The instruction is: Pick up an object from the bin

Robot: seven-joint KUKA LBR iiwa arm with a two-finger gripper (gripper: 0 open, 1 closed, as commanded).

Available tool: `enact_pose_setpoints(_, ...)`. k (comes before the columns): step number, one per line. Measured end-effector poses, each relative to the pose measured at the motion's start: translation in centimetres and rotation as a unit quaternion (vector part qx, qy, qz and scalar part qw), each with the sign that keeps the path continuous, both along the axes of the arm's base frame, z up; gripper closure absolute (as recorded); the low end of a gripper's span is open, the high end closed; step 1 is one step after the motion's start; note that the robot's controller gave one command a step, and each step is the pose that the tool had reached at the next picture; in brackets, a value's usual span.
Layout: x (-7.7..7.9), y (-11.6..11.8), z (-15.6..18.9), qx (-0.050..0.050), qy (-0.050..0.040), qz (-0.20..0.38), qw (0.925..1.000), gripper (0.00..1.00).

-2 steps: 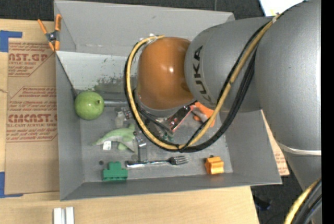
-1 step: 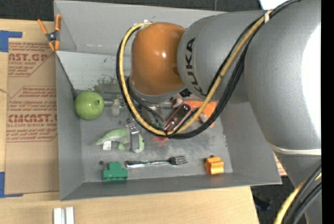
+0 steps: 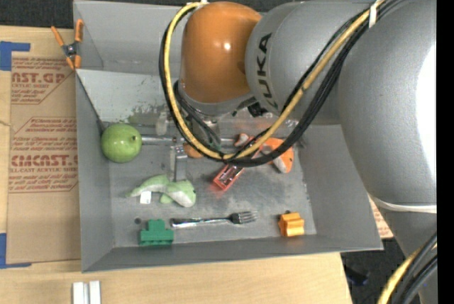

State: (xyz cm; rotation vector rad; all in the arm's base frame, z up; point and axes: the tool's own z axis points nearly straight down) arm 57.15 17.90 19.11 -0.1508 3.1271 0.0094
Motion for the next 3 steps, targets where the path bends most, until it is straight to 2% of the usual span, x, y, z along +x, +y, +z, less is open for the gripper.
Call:
enact_pose_setpoints(1, -0.8, -1.3, 1.7, -0.002, 0.0021, 0.007, 1.0000, 0.00)
enact_pose_setpoints(2, -1.3, -7.0, -5.4, -0.001, -0.0013, 0.020, 0.9998, 0.00)
enact_pose_setpoints(3, -2.3, -2.5, -8.1, 0.000, -0.0042, 0.051, 0.9987, 0.00)
